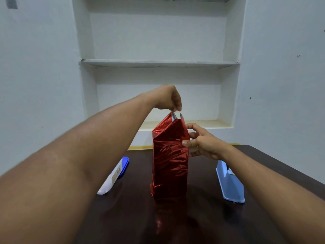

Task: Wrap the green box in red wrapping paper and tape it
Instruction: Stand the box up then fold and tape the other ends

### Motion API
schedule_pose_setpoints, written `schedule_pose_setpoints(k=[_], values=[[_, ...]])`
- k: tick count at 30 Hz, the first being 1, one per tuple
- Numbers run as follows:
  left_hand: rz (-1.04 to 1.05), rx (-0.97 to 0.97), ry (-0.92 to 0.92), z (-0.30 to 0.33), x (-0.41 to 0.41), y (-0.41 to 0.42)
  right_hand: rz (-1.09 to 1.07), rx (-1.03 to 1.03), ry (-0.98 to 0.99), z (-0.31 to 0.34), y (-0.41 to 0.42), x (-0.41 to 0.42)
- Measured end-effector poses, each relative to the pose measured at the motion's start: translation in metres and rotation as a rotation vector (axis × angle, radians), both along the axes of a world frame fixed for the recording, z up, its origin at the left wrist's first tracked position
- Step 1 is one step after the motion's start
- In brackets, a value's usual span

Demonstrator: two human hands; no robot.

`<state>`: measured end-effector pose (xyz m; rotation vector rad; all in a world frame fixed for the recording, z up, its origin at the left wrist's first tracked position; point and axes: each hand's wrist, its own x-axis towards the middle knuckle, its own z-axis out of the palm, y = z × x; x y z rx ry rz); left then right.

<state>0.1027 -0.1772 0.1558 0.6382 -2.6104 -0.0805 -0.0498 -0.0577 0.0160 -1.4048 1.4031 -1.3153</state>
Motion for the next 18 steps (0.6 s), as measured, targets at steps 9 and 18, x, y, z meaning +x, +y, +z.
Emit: schedule_pose_setpoints(k=[9, 18], values=[[-0.025, 0.366, 0.343, -0.024, 0.039, 0.015, 0.015, 0.008, 0.042, 0.003, -0.002, 0.001], [-0.047, 0.364, 0.211, -0.065, 0.071, 0.036, 0.033, 0.067, 0.090, 0.012, -0.004, 0.001]])
